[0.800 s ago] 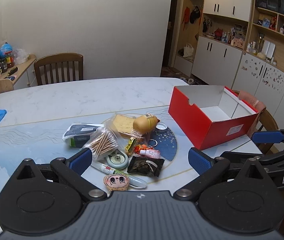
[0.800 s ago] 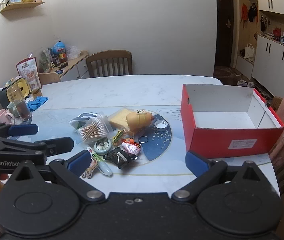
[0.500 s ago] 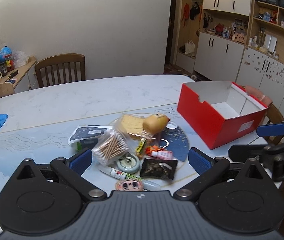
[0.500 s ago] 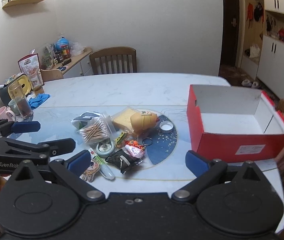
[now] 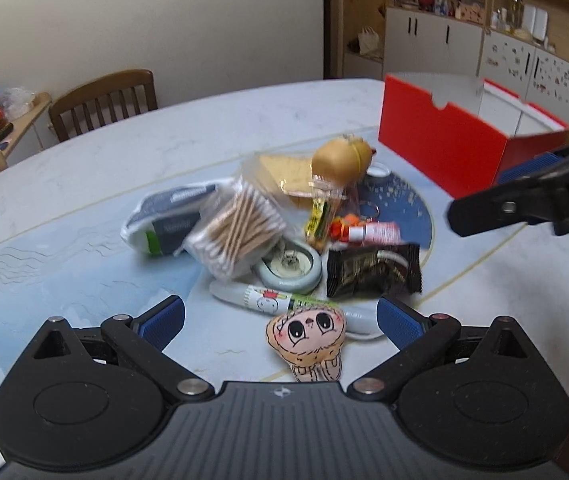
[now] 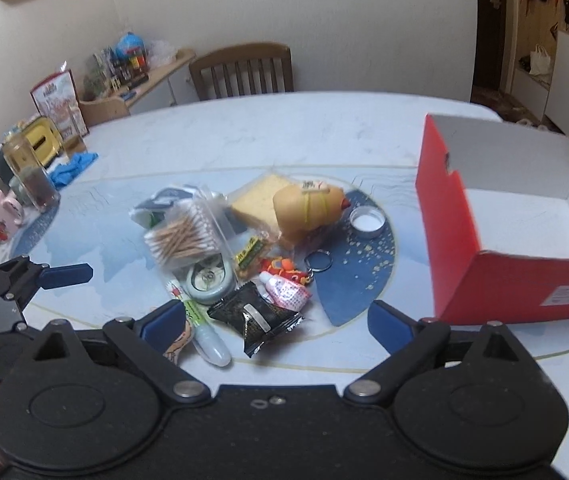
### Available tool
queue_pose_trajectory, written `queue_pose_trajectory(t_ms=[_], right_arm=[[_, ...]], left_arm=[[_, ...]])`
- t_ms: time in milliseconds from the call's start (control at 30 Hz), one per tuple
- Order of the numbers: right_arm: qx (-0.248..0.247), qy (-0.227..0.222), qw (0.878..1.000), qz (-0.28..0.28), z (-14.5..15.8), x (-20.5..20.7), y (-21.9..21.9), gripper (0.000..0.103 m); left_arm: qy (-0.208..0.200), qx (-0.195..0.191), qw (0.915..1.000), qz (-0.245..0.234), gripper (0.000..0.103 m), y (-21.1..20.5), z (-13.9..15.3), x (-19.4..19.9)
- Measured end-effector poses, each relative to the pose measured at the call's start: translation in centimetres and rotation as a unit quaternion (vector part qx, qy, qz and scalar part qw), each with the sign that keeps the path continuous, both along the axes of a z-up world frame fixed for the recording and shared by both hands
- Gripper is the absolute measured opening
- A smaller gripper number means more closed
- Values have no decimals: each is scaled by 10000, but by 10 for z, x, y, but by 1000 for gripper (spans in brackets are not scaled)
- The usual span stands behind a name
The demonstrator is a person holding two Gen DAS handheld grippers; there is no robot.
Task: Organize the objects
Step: 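Reach the left tool to the cartoon-face keychain while the right tool reaches the black snack packet, then close the left tool on the keychain while the right tool grips the black packet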
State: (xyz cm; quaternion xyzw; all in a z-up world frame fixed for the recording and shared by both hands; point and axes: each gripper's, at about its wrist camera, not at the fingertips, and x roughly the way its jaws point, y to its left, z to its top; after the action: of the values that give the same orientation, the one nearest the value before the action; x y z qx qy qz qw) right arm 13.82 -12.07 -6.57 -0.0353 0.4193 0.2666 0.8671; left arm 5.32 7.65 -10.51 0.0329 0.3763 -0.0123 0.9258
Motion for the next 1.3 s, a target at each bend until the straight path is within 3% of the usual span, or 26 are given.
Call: queue_pose_trajectory(t_ms=[300,533,800,900,1067,1300], right_arm=[[-302,351,9989,38,-37,24,26,95],[-510,518,9974,-2,-55,34,41,91],[-508,744,9958,-159,-66,40,44,77],[-510,779,9955,-175,-67,41,46,74],[-426,930,9945,-205,-68,40,49,59],[-397,959,9942,-290,-64,35,49,49]], left_arm=[[365,1,9992,-159,102,2,-27,10],[480,-133,9984,-272,89,2,-33,16],[586,-271,9973,-359,57,5,-36,17],[581,-353,9969,-391,50,7,-36,16],[605,-393,9961,-499,49,10,-35,14],[567,-477,9953,-624,47,15,-30,11]])
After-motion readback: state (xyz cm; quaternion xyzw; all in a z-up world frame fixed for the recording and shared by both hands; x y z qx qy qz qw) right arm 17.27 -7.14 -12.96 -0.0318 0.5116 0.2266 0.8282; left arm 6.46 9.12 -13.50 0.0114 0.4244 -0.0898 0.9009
